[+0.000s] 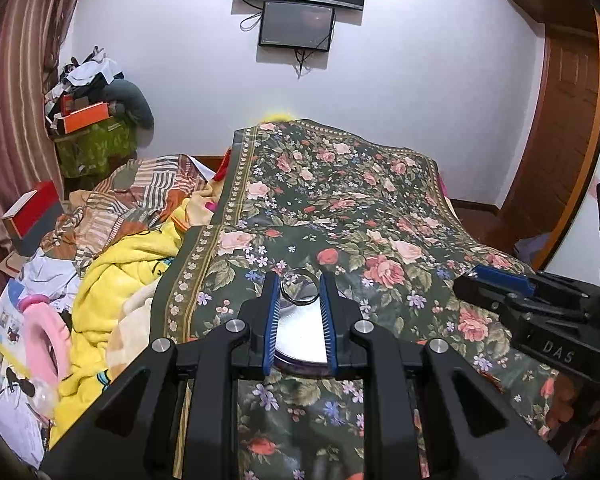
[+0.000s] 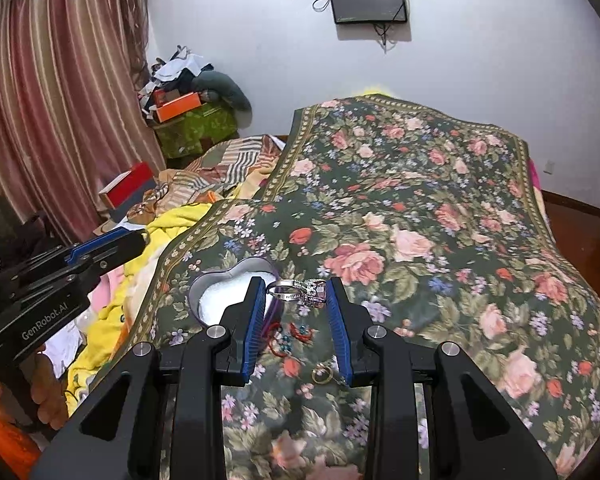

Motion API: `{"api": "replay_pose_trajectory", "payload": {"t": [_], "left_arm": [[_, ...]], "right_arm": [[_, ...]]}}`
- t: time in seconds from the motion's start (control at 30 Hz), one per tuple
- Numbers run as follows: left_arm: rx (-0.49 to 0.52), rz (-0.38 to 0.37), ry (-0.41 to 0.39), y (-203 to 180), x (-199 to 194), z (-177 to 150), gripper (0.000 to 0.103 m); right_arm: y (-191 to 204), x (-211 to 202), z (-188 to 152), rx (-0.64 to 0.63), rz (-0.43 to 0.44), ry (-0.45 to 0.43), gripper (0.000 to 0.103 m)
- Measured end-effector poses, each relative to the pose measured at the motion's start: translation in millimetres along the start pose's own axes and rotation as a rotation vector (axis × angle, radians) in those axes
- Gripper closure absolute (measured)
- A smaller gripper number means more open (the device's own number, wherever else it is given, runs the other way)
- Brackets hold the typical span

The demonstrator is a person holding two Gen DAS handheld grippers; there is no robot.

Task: Organize jewelry
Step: 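Carry the rings over the heart tin and open both tools to drop them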

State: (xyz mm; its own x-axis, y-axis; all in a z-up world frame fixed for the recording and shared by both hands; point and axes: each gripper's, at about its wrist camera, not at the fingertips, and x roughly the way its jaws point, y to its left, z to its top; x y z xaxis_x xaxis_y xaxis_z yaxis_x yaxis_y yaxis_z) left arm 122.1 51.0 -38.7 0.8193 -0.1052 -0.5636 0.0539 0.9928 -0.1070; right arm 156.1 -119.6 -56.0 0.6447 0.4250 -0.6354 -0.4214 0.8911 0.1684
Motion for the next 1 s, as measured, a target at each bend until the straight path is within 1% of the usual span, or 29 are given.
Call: {"api": "replay_pose_trajectory", "payload": {"t": [0.27,0.53,0.67,1.0], "left_arm": [[-0.011,-0.01,0.04,9,27,-5,0.084],[-0.025,-0.015,0.083,21,48,-13,0.084],[-0.031,-0.023,0.093,27,50,-18,0.084],[-0.033,-0.007,0.131,33,54,-25,0.084]], "right_arm": [[12,27,5,-0.03,0.034,0.033,0.075],[19,55,-5,-0.042,0.059,0.097,0.075],[22,64,-7,-0.053,0.064,0.121,0.075],[33,79,-13,-0.087,0.102,0.168,0.075]]}}
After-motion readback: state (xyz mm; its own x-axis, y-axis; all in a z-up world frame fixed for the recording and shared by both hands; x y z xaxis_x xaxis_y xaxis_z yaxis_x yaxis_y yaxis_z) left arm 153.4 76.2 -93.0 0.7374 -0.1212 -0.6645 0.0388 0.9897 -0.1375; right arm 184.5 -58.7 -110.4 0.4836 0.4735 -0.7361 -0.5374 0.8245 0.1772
